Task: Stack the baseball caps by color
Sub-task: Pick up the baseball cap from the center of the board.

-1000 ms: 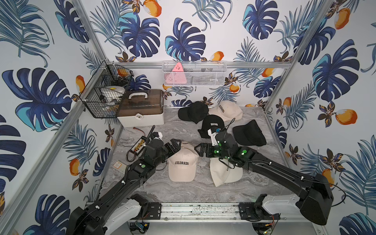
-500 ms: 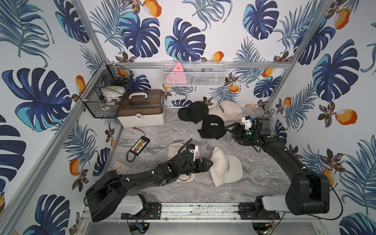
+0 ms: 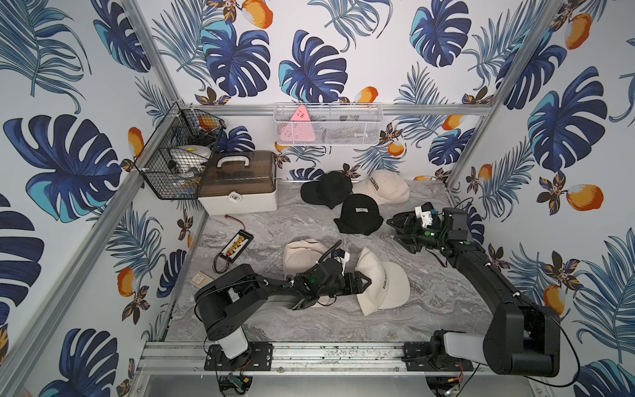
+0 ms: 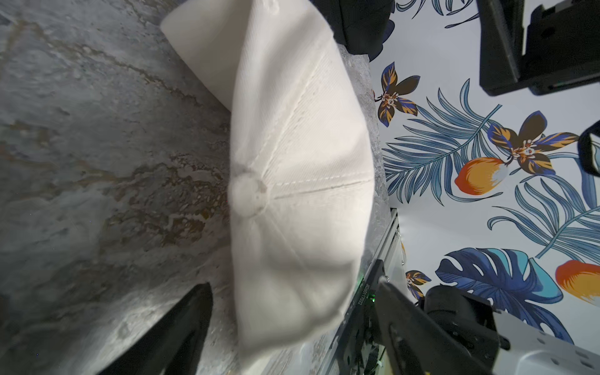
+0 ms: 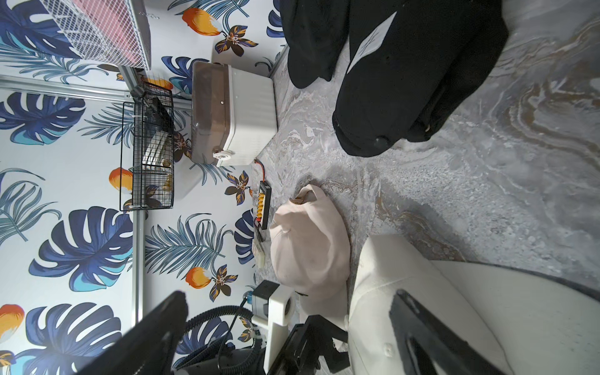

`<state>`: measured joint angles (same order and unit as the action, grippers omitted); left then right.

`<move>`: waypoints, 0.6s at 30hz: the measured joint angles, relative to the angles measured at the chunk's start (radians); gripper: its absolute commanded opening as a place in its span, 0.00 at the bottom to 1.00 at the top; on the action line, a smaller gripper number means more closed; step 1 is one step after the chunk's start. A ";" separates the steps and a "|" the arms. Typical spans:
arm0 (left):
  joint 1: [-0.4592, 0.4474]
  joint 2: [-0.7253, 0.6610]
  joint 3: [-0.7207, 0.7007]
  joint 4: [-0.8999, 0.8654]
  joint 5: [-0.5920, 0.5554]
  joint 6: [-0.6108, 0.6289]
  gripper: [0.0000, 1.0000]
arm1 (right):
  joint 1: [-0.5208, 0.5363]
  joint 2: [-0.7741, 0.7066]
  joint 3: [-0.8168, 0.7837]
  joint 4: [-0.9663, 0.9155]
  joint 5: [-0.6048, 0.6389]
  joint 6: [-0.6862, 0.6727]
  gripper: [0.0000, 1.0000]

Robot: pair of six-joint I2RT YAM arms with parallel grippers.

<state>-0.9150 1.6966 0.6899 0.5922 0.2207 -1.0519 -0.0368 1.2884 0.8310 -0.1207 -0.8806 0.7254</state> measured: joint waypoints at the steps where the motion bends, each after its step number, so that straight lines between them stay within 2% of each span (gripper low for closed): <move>1: 0.001 0.007 0.010 0.007 0.003 0.000 0.69 | 0.000 -0.010 -0.011 0.004 -0.002 0.006 1.00; 4: 0.005 0.022 0.039 0.023 0.018 0.000 0.53 | 0.000 -0.055 -0.040 0.005 -0.002 0.023 1.00; 8: 0.012 0.021 0.079 0.014 0.022 0.007 0.18 | 0.000 -0.108 -0.056 -0.018 0.018 0.014 1.00; 11: 0.018 -0.003 0.124 -0.046 0.034 0.047 0.00 | 0.000 -0.140 -0.055 -0.063 0.046 -0.013 1.00; 18: 0.026 -0.116 0.261 -0.264 0.090 0.237 0.00 | 0.004 -0.207 -0.002 -0.180 0.121 -0.118 1.00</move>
<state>-0.8890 1.5806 0.9504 0.3279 0.3103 -0.8146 -0.0330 1.0817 0.8288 -0.3012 -0.7601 0.6071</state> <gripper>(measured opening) 0.072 0.999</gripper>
